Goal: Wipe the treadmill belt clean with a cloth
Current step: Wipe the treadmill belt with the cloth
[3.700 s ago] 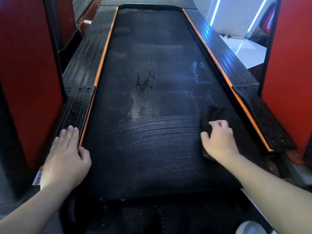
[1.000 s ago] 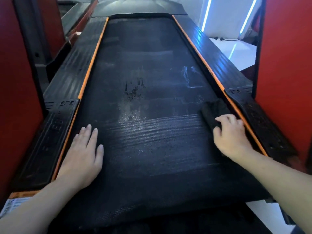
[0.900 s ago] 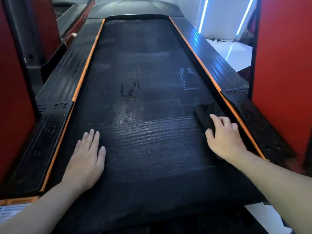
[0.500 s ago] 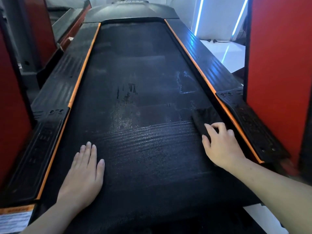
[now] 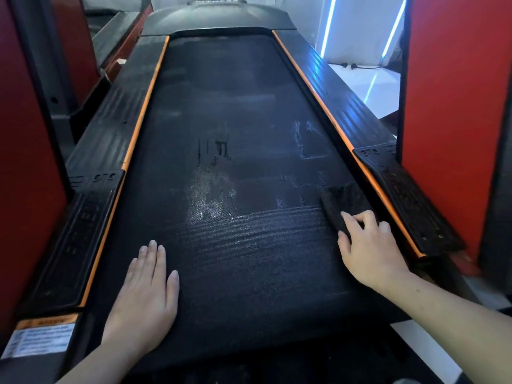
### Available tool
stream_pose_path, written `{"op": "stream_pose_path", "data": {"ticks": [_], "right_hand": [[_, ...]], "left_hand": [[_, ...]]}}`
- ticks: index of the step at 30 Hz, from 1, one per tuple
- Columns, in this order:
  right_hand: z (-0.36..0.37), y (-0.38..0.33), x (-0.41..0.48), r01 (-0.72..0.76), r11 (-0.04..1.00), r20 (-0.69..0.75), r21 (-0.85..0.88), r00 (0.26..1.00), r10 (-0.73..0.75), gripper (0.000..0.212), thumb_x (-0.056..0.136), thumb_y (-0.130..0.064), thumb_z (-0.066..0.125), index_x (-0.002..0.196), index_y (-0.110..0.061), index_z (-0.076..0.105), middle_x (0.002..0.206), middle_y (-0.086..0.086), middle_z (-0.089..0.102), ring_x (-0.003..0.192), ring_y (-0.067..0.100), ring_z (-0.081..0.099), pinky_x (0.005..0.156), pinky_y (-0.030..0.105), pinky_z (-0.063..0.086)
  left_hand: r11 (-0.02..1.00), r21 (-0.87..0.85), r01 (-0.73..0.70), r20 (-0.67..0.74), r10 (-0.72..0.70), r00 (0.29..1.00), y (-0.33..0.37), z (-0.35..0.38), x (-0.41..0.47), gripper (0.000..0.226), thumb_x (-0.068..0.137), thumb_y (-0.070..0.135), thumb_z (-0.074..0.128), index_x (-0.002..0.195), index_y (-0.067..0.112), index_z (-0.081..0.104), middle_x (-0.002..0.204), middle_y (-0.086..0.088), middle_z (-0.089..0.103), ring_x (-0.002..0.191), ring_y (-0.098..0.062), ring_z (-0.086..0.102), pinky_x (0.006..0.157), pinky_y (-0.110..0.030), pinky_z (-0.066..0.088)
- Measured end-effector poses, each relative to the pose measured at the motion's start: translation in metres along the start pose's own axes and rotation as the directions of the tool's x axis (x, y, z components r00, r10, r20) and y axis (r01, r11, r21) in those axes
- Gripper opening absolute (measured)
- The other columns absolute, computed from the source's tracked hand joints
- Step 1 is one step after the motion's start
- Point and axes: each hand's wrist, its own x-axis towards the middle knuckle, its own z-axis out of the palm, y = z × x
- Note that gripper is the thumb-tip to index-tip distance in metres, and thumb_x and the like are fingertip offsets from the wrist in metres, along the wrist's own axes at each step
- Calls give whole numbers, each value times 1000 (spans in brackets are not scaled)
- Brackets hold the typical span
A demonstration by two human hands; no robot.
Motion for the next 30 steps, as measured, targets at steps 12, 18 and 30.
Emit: {"op": "stream_pose_path", "data": {"ticks": [12, 18, 30], "right_hand": [[-19, 5, -31, -26, 990, 41, 137, 999, 21, 48, 96, -36, 54, 141, -17, 54, 110, -4, 47, 86, 21, 46, 71, 37, 49], [-20, -9, -19, 3, 966, -108, 259, 994, 26, 43, 95, -32, 57, 132, -11, 62, 101, -5, 48, 91, 23, 52, 70, 38, 50], [4, -37, 18, -89, 992, -34, 87, 995, 93, 51, 100, -43, 41, 147, -24, 46, 123, -2, 48, 90, 17, 36, 82, 36, 47]], "left_hand": [[998, -47, 32, -27, -33, 999, 3, -7, -31, 67, 99, 43, 18, 145, 0, 40, 149, -19, 42, 139, -35, 39, 113, -48, 32], [996, -44, 75, -213, -83, 973, 11, -28, 4, 54, 99, 41, 29, 133, 4, 49, 125, -15, 55, 114, -35, 52, 99, -49, 42], [998, -6, 62, -6, -62, 998, 2, -6, 29, 79, 94, 53, 6, 155, 3, 12, 165, -8, 3, 152, -18, -3, 122, -31, -3]]}}
